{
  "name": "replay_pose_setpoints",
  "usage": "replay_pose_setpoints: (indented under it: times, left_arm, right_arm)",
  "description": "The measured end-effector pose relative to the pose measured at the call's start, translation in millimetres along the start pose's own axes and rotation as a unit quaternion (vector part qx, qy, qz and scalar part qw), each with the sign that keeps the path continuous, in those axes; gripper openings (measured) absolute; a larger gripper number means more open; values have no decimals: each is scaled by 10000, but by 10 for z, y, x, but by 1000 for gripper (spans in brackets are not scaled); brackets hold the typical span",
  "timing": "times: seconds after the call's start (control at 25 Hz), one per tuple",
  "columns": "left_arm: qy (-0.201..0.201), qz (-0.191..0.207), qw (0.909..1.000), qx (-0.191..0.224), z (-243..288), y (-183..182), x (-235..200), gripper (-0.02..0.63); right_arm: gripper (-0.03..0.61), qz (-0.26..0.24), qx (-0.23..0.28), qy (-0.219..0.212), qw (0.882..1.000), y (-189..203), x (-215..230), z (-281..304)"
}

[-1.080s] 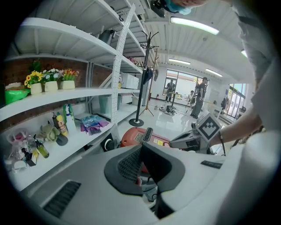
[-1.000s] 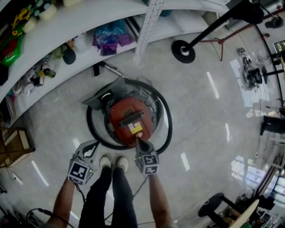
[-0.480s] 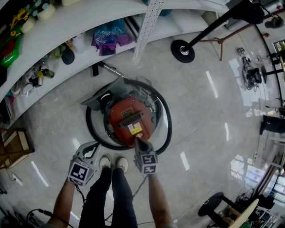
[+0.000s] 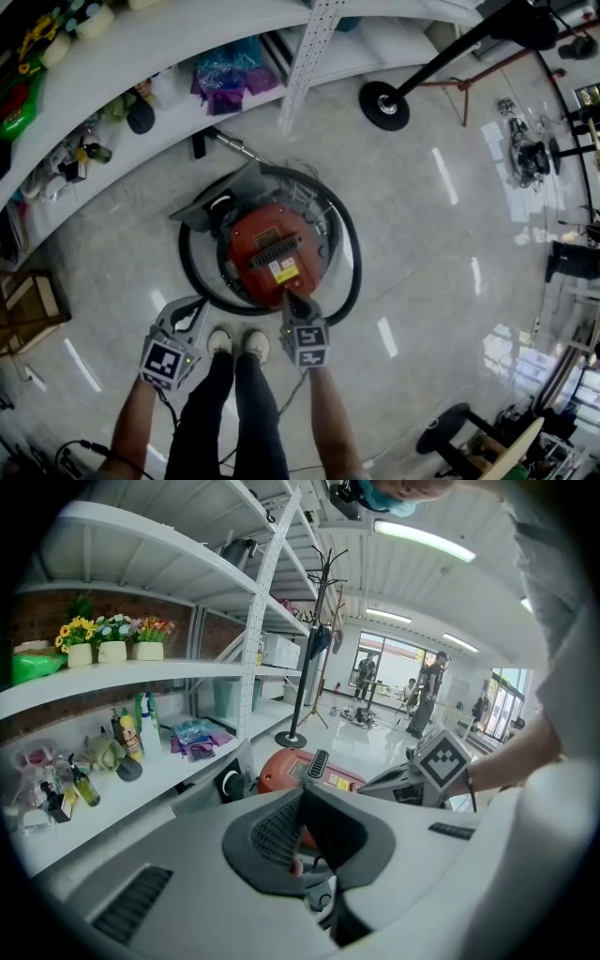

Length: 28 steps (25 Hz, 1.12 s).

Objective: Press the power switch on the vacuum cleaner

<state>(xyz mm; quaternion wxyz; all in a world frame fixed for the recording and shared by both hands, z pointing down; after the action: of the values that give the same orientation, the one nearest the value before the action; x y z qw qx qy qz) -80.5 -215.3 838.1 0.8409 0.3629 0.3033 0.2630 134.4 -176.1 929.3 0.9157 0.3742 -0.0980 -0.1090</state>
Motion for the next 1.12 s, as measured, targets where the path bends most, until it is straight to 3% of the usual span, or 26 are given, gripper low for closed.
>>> replay_pose_setpoints:
  times: [1.12]
  left_arm:
    - [-28,-89,10000,21,-15,-66,-58,6]
  right_arm:
    - [12,23,42,97,9999,-42,16,113]
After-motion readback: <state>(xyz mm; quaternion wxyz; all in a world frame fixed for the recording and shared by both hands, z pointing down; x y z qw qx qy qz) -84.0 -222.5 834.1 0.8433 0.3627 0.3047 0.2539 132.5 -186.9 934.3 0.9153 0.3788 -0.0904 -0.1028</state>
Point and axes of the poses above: the fingertips, and each gripper's own axes: z forward along the fingers, x to its right, y out of its underside, the point moved 5 cm from there along -z, backward along the fingers, and after that the axes turned 11 degrees about -z, right-handed, at the moved point
